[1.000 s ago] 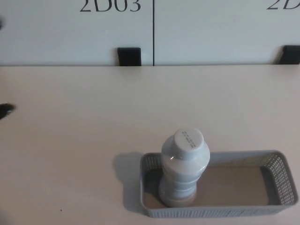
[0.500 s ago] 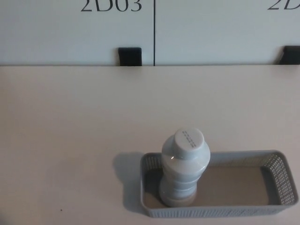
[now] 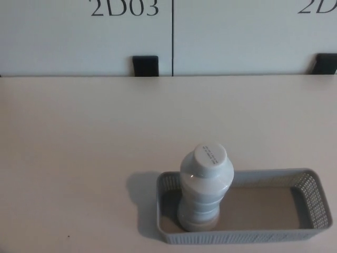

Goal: The robot walk up to a desk on which a bottle is kept on the left hand side and a container is kept on the right hand side. The robot uses its left hand to pick up the bottle and places it in the container.

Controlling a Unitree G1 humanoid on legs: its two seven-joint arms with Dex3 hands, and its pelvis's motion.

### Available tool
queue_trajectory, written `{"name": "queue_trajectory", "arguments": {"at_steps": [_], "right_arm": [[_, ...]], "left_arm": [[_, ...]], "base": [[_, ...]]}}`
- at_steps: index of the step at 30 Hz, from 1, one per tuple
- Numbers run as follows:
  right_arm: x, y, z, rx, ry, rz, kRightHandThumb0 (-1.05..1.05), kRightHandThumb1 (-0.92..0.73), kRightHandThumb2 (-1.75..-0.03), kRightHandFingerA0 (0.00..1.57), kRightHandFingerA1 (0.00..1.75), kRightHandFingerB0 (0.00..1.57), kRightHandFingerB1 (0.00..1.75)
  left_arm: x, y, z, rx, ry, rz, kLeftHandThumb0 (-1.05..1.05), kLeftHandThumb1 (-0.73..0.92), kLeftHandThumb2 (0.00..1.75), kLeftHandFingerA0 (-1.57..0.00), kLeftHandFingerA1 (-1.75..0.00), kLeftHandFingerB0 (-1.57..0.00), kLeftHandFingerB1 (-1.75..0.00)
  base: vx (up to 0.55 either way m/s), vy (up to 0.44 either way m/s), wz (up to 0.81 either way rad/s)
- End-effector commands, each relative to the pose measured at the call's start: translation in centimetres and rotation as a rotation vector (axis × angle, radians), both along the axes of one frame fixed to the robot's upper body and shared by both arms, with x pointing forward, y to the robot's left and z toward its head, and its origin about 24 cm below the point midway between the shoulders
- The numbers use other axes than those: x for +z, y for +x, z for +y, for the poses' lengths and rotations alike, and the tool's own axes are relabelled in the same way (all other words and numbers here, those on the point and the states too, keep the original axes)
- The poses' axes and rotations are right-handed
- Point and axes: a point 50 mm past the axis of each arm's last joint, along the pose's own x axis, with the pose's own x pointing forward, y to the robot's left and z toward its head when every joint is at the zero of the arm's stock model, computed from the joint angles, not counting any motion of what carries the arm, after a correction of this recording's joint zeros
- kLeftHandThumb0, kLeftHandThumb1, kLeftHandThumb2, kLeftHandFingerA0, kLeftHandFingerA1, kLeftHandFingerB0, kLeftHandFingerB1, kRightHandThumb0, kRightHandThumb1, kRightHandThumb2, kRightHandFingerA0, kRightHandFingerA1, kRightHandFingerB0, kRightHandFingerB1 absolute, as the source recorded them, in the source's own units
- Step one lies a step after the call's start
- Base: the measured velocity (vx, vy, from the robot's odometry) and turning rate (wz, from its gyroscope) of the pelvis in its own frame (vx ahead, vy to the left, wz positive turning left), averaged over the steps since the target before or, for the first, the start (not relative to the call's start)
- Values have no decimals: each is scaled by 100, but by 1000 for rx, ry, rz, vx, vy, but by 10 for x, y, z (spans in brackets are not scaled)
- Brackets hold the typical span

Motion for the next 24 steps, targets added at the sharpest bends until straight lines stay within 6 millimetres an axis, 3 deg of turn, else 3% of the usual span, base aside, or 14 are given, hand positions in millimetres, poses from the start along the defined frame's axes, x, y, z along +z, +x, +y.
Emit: {"name": "queue_trajectory", "arguments": {"at_steps": [1,3,4,5,7,9,10,11,14,15,16,17,18,24], "right_arm": [[-2,-21,-21,60,-102,82,-32,-47,-54,55,64,35,44],[-3,-21,-21,64,-102,81,-32,-47,-54,55,64,35,44],[-3,-19,-22,71,-108,79,-33,-46,-54,57,66,35,45],[-3,-19,-22,71,-108,79,-33,-46,-54,57,66,35,45],[-3,-21,-22,71,-108,88,-32,-46,-54,58,67,35,45],[-4,-22,-22,63,-106,91,-32,-46,-54,58,67,35,45],[-4,-22,-22,63,-106,91,-32,-46,-54,58,67,35,45],[-5,-24,-21,64,-101,93,-31,-46,-54,58,66,35,44],[-6,-28,-22,66,-101,99,-32,-45,-54,59,66,35,44],[-6,-30,-23,71,-110,101,-34,-45,-53,57,65,37,46],[-6,-31,-23,71,-110,104,-34,-45,-53,57,66,38,47],[-7,-32,-24,71,-110,105,-34,-45,-53,57,66,38,47],[-8,-33,-24,66,-107,108,-33,-44,-53,59,66,36,46],[-10,-36,-22,76,-113,115,-34,-45,-53,56,65,38,45]], "left_arm": [[-86,-118,-21,68,233,561,-22,51,55,-66,-58,-54,-49],[-82,-101,-28,-47,299,512,-22,51,55,-66,-58,-54,-49],[-94,-79,-29,-34,152,493,-35,59,58,-87,-84,-44,-36],[-94,-79,-29,-34,152,493,-35,59,58,-87,-84,-44,-36],[-98,-67,-35,48,-102,369,-22,63,59,-62,-59,-38,-38],[-97,-61,-38,40,-113,346,-22,63,59,-62,-59,-38,-38],[-97,-61,-38,40,-113,346,-22,63,59,-62,-59,-38,-38],[-99,-60,-40,18,-120,335,-22,56,57,-77,-95,-42,-38],[-100,-62,-43,-26,-124,348,-24,59,58,-77,-92,-40,-38],[-102,-67,-47,-62,-146,364,-17,45,94,-65,-80,-23,-55],[-104,-72,-48,-78,-130,395,-32,64,60,-66,-94,-38,-39],[-106,-75,-49,-89,-116,417,-32,64,60,-66,-94,-38,-39],[-109,-81,-49,-91,-100,457,-45,55,82,-59,-81,-32,-49],[-117,-102,-49,-105,-37,598,-54,57,90,-50,-79,-33,-51]], "base": [[0,0,0],[0,0,0],[0,0,0],[0,0,0],[0,0,0],[0,0,0],[0,0,0],[0,0,0],[0,0,0],[0,0,0],[0,0,0],[0,0,0],[0,0,0],[0,0,0]]}}
